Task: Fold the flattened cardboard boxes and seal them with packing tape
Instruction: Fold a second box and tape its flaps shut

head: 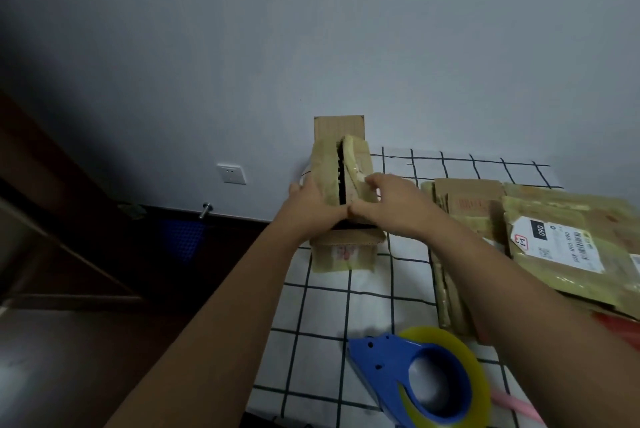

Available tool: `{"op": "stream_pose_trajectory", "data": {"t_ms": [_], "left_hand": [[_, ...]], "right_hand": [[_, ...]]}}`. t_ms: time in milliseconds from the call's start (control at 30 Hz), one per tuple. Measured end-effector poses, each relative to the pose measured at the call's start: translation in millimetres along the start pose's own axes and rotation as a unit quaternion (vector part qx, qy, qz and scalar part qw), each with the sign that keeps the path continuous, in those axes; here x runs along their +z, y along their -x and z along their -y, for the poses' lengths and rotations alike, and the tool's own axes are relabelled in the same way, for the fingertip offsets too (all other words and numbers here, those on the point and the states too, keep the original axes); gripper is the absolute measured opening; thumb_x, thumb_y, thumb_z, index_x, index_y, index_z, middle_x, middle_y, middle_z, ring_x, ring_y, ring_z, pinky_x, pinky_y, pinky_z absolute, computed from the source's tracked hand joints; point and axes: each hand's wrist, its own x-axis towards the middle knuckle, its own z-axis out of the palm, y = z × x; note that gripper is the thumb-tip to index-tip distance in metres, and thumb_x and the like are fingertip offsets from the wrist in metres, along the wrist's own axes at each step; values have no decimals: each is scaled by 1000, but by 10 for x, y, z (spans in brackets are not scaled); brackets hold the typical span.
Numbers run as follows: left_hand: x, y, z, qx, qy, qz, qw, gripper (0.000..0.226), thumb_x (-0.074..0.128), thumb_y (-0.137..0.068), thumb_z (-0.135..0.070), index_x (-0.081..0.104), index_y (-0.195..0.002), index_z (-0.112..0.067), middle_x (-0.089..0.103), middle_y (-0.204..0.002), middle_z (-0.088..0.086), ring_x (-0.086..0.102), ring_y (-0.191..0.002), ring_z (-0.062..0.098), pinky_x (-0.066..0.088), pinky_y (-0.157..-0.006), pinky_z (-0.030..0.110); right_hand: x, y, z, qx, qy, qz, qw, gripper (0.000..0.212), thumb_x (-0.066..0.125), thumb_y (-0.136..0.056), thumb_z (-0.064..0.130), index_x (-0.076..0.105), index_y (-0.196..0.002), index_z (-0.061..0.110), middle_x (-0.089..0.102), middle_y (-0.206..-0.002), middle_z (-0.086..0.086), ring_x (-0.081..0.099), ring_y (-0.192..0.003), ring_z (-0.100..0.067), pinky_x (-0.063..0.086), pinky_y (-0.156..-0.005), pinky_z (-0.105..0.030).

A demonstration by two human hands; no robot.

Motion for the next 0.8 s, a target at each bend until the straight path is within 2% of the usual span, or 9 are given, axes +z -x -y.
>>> {"op": "stream_pose_trajectory", "data": {"t_ms": [67,133,233,333,433,500,600,700,800], "left_hand": [[-15,28,26,14,29,-27,999,46,65,-78,-43,44,-115,-27,57,-108,-3,55,-105,18,48,-86,35],[-40,61,66,11,101,-50,994,8,52,-91,-29,46,-96,-28,54,-80,-8,52,-83,14,41,-74,29],[-61,49,165,-14,189,-74,979,19,42,-87,-27,53,-74,-18,54,-73,7,51,-73,22,40,-70,34],[-57,65,199,-24,188,-81,978,21,42,-86,-24,52,-70,-15,52,-72,10,49,-70,22,39,-67,35],[-48,91,186,-5,129,-67,989,21,48,-88,-15,53,-67,-14,54,-70,9,50,-67,23,39,-63,32],[-49,86,201,5,98,-69,993,20,47,-89,-11,59,-73,-11,61,-77,13,55,-71,24,42,-64,31],[-58,84,236,7,90,-80,993,23,45,-92,-13,64,-81,-9,66,-84,13,62,-77,27,51,-68,36],[-71,85,270,-12,56,-99,993,26,44,-96,-17,67,-93,-4,67,-91,15,64,-85,30,53,-73,37],[-67,98,283,-38,42,-132,990,27,44,-98,-20,65,-100,-3,65,-96,14,62,-88,30,50,-74,35]], "right_hand": [[-1,-6,82,-13,78,53,995,47,64,-82,54,60,-106,15,61,-105,-4,59,-92,-20,51,-75,-34],[36,-14,123,-5,140,74,987,45,63,-81,59,56,-94,16,55,-96,-2,58,-87,-20,50,-71,-34],[154,-34,206,-2,234,22,972,43,61,-85,60,51,-95,19,50,-93,-3,55,-89,-24,45,-70,-34],[281,-82,311,-14,328,-35,944,30,60,-95,37,60,-114,14,52,-102,-9,59,-95,-28,40,-68,-35],[339,-112,405,-18,361,-27,932,25,55,-98,17,62,-120,9,58,-111,-12,62,-101,-28,41,-69,-35],[323,-91,461,-33,347,-34,937,24,50,-99,12,63,-119,9,62,-113,-11,63,-102,-28,41,-70,-35],[184,-4,449,-19,288,-66,955,23,44,-100,11,62,-113,9,61,-101,-11,61,-90,-29,42,-68,-35],[16,85,244,36,176,-86,980,14,45,-96,6,52,-85,7,49,-87,-10,49,-75,-27,40,-65,-31],[-39,111,-22,81,70,-97,990,29,43,-95,3,39,-66,10,47,-72,-7,47,-65,-25,29,-48,-27]]}}
